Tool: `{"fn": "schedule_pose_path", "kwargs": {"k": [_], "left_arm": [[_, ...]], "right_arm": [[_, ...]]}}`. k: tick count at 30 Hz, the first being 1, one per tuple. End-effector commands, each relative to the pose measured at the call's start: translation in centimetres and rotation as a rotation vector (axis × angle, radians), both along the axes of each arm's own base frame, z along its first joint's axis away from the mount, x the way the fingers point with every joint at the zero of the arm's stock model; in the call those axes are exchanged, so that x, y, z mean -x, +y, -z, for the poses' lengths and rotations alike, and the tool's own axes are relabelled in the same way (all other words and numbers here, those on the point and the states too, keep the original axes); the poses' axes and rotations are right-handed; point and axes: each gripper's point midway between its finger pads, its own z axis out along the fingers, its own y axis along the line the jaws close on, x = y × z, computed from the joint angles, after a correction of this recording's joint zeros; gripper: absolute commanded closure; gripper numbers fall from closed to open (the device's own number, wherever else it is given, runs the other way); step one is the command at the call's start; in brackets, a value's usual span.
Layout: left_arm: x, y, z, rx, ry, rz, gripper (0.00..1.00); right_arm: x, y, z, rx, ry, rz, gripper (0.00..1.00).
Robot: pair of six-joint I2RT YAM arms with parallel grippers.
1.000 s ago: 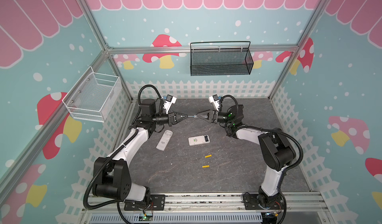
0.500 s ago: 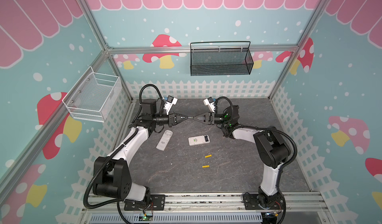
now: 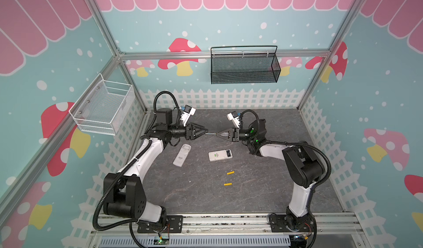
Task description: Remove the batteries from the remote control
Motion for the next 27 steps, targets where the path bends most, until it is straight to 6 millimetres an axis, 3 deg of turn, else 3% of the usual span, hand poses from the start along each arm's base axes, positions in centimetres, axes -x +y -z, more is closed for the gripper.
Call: {"fn": "schedule_pose_path", "kwargs": {"k": [1, 4, 9, 12, 21, 27], "left_arm": [[0.7, 1.1, -1.7, -0.057, -0.072, -0.017, 0.34], [0.6, 1.9, -1.4, -0.109, -0.085, -0.047, 0.31], [0.7, 3.1, 1.1, -0.301, -0.16, -0.072, 0.28], [0.2, 3.1, 2.6, -0.402, -0.21, -0.07, 0.27], [1.2, -0.5, 7.2, -0.63, -0.305, 0.11, 0.18], [1.6, -3.4, 10.5, -0.718, -0.34, 0.239, 0.11]], "right_arm": [[0.5, -1.7, -1.2, 0.031, -0.147, 0.04, 1.0], [0.8, -2.6, -0.2, 0.122, -0.224, 0.077, 1.0], [0.8, -4.0, 1.2, 0.291, -0.384, 0.14, 1.0], [1.8, -5.2, 1.2, 0.36, -0.507, 0.151, 1.0], [5.2, -8.7, 1.8, 0.538, -0.93, 0.202, 1.0], [5.7, -10.9, 2.7, 0.674, -1.015, 0.267, 1.0]]}}
